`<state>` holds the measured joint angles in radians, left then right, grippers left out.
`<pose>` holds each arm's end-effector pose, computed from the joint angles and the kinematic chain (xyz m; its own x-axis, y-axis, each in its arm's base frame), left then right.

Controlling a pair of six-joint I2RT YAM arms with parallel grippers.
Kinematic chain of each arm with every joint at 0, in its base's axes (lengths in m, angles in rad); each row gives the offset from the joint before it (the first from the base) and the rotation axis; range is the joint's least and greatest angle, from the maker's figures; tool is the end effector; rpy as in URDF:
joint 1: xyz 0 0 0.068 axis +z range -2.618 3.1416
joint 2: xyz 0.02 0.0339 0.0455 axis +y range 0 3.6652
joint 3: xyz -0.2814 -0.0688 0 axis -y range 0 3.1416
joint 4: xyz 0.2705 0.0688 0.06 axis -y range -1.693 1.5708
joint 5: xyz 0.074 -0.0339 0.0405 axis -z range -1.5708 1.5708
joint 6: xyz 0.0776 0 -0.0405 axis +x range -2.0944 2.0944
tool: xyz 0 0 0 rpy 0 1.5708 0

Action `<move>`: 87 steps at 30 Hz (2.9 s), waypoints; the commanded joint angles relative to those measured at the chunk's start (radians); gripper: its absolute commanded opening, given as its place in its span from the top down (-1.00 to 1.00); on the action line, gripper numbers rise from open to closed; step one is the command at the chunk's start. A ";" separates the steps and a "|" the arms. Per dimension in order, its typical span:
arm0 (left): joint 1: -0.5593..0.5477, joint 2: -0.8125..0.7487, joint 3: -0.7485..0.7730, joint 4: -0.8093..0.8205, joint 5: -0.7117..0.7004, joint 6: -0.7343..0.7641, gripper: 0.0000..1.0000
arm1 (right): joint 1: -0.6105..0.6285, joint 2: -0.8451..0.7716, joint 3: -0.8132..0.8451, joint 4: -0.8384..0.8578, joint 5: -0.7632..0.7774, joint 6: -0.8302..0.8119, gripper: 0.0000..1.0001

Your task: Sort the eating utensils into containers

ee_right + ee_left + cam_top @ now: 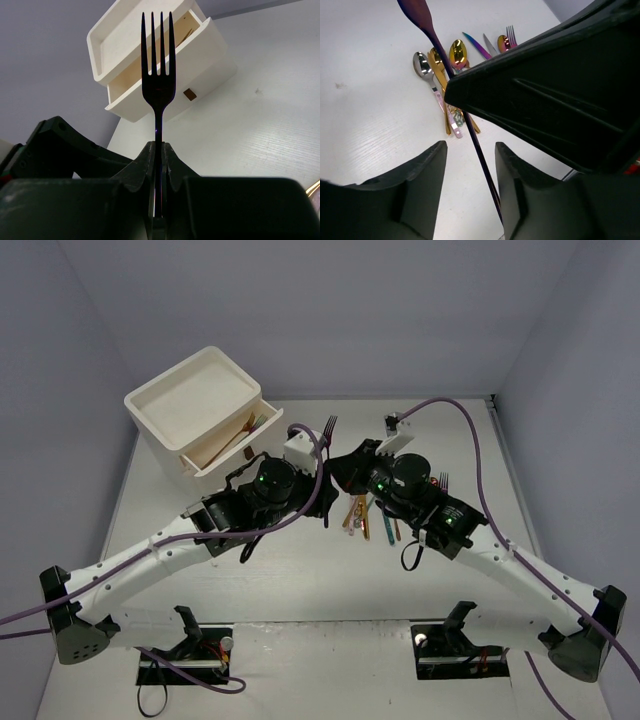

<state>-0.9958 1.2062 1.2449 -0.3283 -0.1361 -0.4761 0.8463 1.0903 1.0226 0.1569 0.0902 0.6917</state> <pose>0.1895 -0.2731 0.4037 -0.4867 -0.0840 -0.8695 0.6049 0.6857 -0.4048 0.2137 0.2309 0.4181 -0.3923 0.5152 -0.7620 -0.5662 0.5176 0.6415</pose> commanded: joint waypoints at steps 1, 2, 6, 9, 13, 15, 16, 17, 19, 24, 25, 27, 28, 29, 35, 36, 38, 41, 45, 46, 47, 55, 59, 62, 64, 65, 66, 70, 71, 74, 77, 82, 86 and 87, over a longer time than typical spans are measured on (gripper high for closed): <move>-0.007 0.020 0.021 0.083 -0.033 -0.005 0.31 | 0.010 -0.046 -0.003 0.108 0.040 0.028 1.00; -0.007 0.024 0.021 0.086 -0.037 -0.009 0.43 | 0.010 -0.049 -0.007 0.108 0.043 0.028 1.00; -0.007 0.030 0.024 0.083 -0.048 -0.009 0.83 | 0.010 -0.061 -0.018 0.108 0.056 0.024 1.00; -0.008 0.014 0.003 0.078 -0.090 -0.008 1.00 | 0.010 -0.068 -0.026 0.107 0.069 0.011 0.89; -0.004 -0.022 -0.015 0.056 -0.151 0.036 1.00 | 0.008 -0.079 -0.044 0.105 0.094 -0.004 0.23; -0.002 -0.039 -0.015 0.026 -0.195 0.066 1.00 | 0.006 -0.092 -0.055 0.099 0.116 -0.010 -0.02; 0.007 -0.047 -0.011 0.004 -0.209 0.086 1.00 | 0.004 -0.096 -0.056 0.086 0.127 -0.014 -0.08; 0.023 -0.054 -0.004 -0.025 -0.217 0.106 1.00 | 0.003 -0.098 -0.054 0.067 0.138 -0.019 -0.13; 0.089 -0.072 0.018 -0.094 -0.206 0.152 1.00 | -0.003 -0.104 -0.040 0.010 0.162 -0.040 -0.16; 0.320 -0.102 0.101 -0.205 -0.051 0.345 1.00 | -0.016 -0.176 -0.054 -0.098 0.236 -0.091 -0.19; 0.396 -0.090 0.135 -0.238 -0.016 0.417 1.00 | -0.024 -0.196 -0.064 -0.123 0.250 -0.106 -0.20; 0.463 -0.063 0.187 -0.281 0.026 0.504 1.00 | -0.036 -0.239 -0.078 -0.146 0.267 -0.119 -0.21; 0.503 -0.033 0.215 -0.313 0.052 0.591 1.00 | -0.041 -0.258 -0.093 -0.169 0.270 -0.126 -0.21; 0.538 -0.005 0.246 -0.340 0.072 0.666 1.00 | -0.046 -0.278 -0.108 -0.187 0.272 -0.132 -0.22; 0.646 0.133 0.355 -0.395 0.135 0.928 1.00 | -0.070 -0.340 -0.156 -0.261 0.252 -0.148 -0.24; 0.651 0.155 0.364 -0.407 0.149 0.954 1.00 | -0.072 -0.347 -0.162 -0.274 0.252 -0.150 -0.24; 0.659 0.191 0.374 -0.425 0.168 0.996 1.00 | -0.075 -0.362 -0.171 -0.293 0.253 -0.155 -0.25; 0.677 0.244 0.373 -0.425 0.146 1.022 1.00 | -0.078 -0.378 -0.177 -0.312 0.255 -0.169 -0.25; 0.708 0.283 0.366 -0.420 0.154 1.032 1.00 | -0.093 -0.362 -0.172 -0.354 0.257 -0.179 -0.26; 0.712 0.295 0.366 -0.420 0.150 1.032 1.00 | -0.096 -0.359 -0.173 -0.357 0.254 -0.181 -0.26; 0.716 0.306 0.368 -0.418 0.145 1.029 1.00 | -0.100 -0.355 -0.174 -0.359 0.249 -0.185 -0.26; 0.737 0.347 0.382 -0.404 0.171 0.997 0.68 | -0.144 -0.351 -0.189 -0.365 0.226 -0.197 -0.27; 0.737 0.351 0.385 -0.402 0.164 0.973 0.42 | -0.189 -0.337 -0.193 -0.387 0.252 -0.193 -0.27; 0.737 0.341 0.382 -0.393 0.164 0.945 0.30 | -0.234 -0.292 -0.194 -0.401 0.278 -0.182 -0.27; 0.737 0.318 0.387 -0.389 0.180 0.922 0.23 | -0.274 -0.254 -0.191 -0.402 0.286 -0.186 -0.27; 0.737 0.307 0.392 -0.386 0.189 0.907 0.21 | -0.298 -0.233 -0.187 -0.402 0.289 -0.192 -0.27; 0.736 0.296 0.400 -0.383 0.197 0.886 0.20 | -0.328 -0.210 -0.183 -0.401 0.291 -0.201 -0.27; 0.734 0.219 0.464 -0.381 0.243 0.736 0.04 | -0.505 -0.115 -0.173 -0.396 0.259 -0.258 -0.26; 0.731 0.194 0.469 -0.381 0.245 0.697 -0.01 | -0.543 -0.094 -0.172 -0.383 0.239 -0.270 -0.26; 0.722 0.115 0.454 -0.378 0.268 0.580 -0.16 | -0.656 -0.032 -0.175 -0.342 0.166 -0.298 -0.25; 0.711 0.006 0.361 -0.351 0.296 0.522 -0.30 | -0.757 0.057 -0.174 -0.306 0.105 -0.323 -0.22; 0.711 -0.193 0.106 -0.263 0.323 0.434 -0.43 | -0.844 0.221 -0.172 -0.238 -0.002 -0.349 -0.16; 0.710 -0.369 -0.142 -0.197 0.337 0.404 -0.53 | -0.916 0.331 -0.162 -0.208 -0.051 -0.390 -0.10; 0.709 -0.390 -0.169 -0.187 0.337 0.399 -0.55 | -0.921 0.356 -0.161 -0.206 -0.052 -0.396 -0.08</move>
<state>-0.2825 0.8889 1.2142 -0.6140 0.1692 -0.0059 -0.0353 1.3793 0.8318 -0.1169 0.1001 0.3473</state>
